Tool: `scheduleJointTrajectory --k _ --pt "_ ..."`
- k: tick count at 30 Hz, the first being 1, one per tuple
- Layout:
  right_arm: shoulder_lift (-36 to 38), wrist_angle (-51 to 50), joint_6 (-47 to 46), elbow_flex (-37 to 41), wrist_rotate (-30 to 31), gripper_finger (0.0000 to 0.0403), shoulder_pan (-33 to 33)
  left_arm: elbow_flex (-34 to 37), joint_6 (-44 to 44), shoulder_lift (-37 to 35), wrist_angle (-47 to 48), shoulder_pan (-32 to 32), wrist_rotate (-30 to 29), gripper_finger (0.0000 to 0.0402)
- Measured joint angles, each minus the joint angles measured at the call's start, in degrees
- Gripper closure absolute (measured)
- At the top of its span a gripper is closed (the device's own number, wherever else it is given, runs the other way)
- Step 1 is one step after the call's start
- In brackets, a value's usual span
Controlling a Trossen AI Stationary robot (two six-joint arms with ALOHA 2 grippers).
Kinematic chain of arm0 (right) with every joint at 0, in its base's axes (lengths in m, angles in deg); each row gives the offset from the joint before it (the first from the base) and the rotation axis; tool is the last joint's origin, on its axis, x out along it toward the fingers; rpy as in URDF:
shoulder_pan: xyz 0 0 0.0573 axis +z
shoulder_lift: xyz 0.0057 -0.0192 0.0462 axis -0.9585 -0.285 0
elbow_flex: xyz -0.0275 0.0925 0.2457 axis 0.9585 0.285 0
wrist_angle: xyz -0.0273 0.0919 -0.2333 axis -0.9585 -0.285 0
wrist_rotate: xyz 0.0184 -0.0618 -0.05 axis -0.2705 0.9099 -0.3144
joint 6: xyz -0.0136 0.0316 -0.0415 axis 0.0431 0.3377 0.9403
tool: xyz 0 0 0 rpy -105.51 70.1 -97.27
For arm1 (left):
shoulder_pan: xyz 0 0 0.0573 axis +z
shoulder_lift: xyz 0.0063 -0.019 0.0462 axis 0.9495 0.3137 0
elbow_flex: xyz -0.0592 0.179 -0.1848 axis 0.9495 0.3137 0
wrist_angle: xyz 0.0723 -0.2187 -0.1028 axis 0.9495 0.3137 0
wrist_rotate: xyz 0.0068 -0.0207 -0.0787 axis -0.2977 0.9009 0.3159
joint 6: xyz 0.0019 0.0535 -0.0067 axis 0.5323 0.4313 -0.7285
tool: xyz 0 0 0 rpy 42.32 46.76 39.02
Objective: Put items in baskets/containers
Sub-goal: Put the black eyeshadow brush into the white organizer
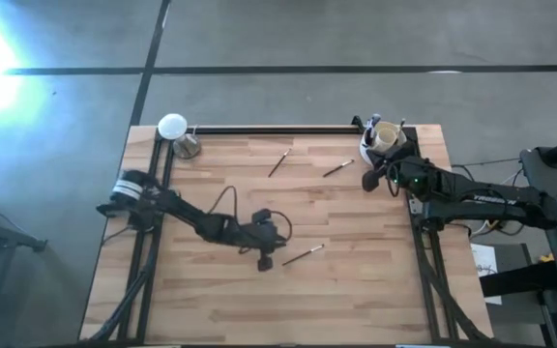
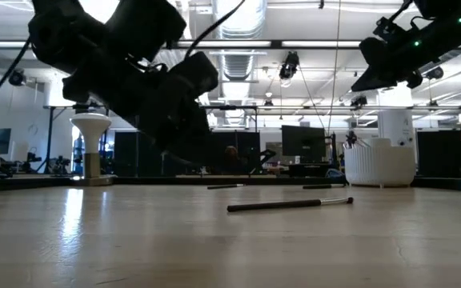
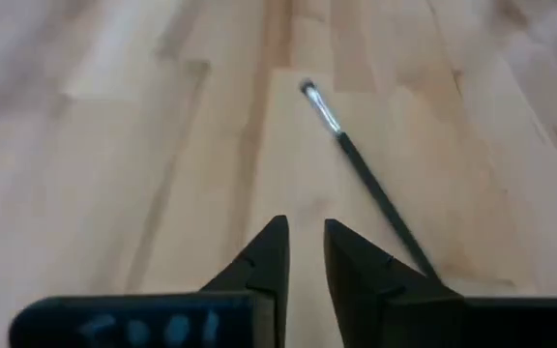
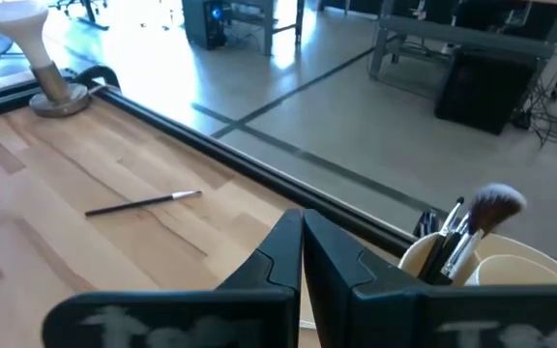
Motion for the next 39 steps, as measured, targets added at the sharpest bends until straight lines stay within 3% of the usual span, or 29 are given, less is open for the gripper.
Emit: scheduleJointTrajectory --k 8,14,28,32,39 --pt "0.02 0.03 -0.16 0.28 -0.01 0.0394 0.0 -6.24 -5.0 2.52 10.71 -5.21 -0.74 0.0301" --pt "0.04 0.29 -0.37 0.37 -0.03 0.0394 0.0 -10.33 -8.14 3.78 19.01 -9.62 -8.61 0.0289" --pt "0.02 0.62 -0.8 0.5 -0.18 0.0394 0.0 -14.39 -12.15 8.11 21.44 -10.05 -8.36 0.0289" --pt "-0.01 0.79 -0.97 0.52 -0.2 0.0394 0.02 -14.54 -14.09 7.68 25.84 -9.56 -8.15 0.0311" --pt "-0.39 0.96 -1.01 0.54 -0.2 0.0394 0.02 -14.35 -14.65 7.59 31.11 -9.3 -8.52 0.0394"
